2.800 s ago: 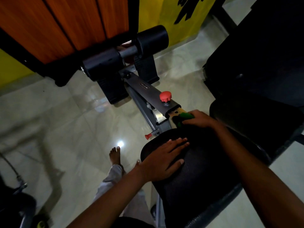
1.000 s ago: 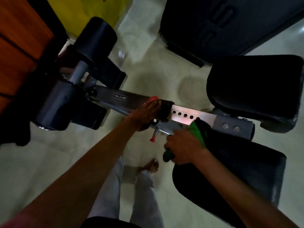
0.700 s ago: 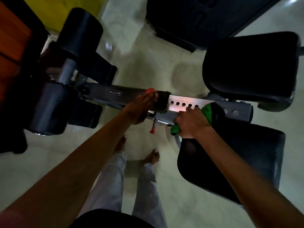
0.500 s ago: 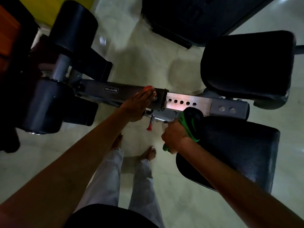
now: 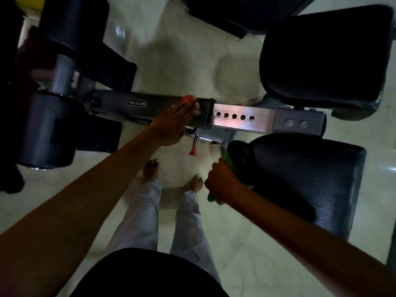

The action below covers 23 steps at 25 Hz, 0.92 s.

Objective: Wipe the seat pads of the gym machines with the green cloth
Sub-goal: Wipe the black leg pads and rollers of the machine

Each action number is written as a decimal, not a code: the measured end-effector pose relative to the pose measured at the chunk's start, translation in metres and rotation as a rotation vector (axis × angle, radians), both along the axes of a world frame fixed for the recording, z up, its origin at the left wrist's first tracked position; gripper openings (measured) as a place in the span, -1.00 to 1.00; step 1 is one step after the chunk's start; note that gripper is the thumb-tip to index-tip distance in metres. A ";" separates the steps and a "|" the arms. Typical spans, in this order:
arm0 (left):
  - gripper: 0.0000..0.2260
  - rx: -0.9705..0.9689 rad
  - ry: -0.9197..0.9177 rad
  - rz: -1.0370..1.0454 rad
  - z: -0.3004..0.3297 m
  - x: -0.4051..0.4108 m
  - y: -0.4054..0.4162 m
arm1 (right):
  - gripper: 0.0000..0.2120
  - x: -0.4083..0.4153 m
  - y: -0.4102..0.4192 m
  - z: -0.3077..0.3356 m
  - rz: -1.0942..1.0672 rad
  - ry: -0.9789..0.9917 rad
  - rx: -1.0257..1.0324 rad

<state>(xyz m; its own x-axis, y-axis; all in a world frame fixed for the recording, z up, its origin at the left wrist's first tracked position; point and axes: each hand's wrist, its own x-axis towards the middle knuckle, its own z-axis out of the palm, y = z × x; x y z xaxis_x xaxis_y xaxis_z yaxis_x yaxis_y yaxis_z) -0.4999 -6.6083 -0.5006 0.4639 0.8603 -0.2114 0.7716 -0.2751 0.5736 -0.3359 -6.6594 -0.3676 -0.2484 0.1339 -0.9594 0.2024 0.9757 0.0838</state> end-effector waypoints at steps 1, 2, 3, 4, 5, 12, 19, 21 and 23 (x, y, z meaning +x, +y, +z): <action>-0.31 -0.006 -0.015 0.000 -0.002 -0.001 0.001 | -0.63 0.002 0.013 0.000 -0.092 0.058 0.044; -0.30 -0.015 -0.031 -0.002 -0.002 0.000 0.001 | -0.66 0.005 0.026 0.000 -0.162 0.127 0.106; -0.29 -0.030 -0.040 0.014 -0.003 0.001 0.000 | -0.69 0.009 0.037 0.000 -0.191 0.178 0.160; -0.29 -0.053 -0.042 0.033 -0.003 0.003 -0.002 | -0.70 0.010 0.041 0.001 -0.197 0.200 0.186; -0.29 -0.066 -0.046 0.038 -0.002 0.004 -0.004 | -0.70 0.011 0.037 0.002 -0.191 0.196 0.168; -0.32 -0.048 -0.033 0.027 0.007 0.001 0.003 | -0.66 0.019 -0.012 0.013 0.041 0.214 -0.080; -0.31 -0.002 -0.068 0.098 0.003 0.014 -0.005 | -0.75 0.025 -0.037 0.007 0.147 0.170 -0.066; -0.30 -0.034 -0.079 0.118 0.004 0.013 -0.005 | -0.73 0.031 -0.037 0.018 0.150 0.191 -0.141; -0.32 -0.018 -0.095 0.120 0.008 0.012 -0.004 | -0.66 0.034 -0.025 0.028 0.078 0.241 -0.162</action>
